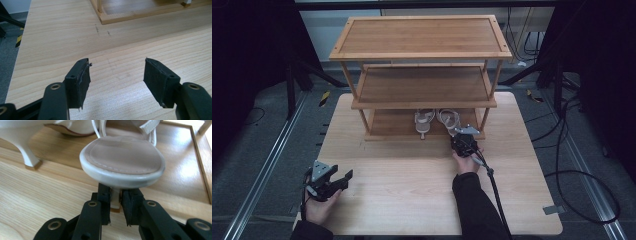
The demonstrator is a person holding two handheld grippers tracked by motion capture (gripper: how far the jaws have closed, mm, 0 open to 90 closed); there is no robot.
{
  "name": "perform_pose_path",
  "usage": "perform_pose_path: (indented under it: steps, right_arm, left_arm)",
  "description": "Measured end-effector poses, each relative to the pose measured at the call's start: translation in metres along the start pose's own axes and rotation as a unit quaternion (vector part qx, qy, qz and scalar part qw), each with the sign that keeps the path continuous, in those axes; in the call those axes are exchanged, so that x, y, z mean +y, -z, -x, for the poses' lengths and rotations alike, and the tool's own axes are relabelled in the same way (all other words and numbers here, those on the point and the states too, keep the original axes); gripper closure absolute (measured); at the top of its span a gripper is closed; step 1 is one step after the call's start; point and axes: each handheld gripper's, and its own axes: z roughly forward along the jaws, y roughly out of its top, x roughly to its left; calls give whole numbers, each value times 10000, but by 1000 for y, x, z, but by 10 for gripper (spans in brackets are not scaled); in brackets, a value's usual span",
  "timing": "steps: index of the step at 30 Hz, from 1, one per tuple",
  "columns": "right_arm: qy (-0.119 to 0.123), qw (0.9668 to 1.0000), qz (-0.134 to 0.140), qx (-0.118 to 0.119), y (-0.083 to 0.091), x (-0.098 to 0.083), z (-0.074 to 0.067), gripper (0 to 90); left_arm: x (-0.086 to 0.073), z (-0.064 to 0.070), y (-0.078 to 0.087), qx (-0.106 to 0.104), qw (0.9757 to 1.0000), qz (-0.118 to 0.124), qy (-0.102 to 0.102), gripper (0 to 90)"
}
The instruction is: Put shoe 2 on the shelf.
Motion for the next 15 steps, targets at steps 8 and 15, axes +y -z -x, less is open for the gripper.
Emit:
perform_pose_path:
  steps: [8,15]
  right_arm:
    - [10,9999,-61,152,-13,7,-14,768]
    - [-31,9995,-45,298,-28,16,-32,763]
  left_arm:
    - [0,0,0,-3,10000,-13,0,364]
    - [0,0,0,-23,10000,-5,11,364]
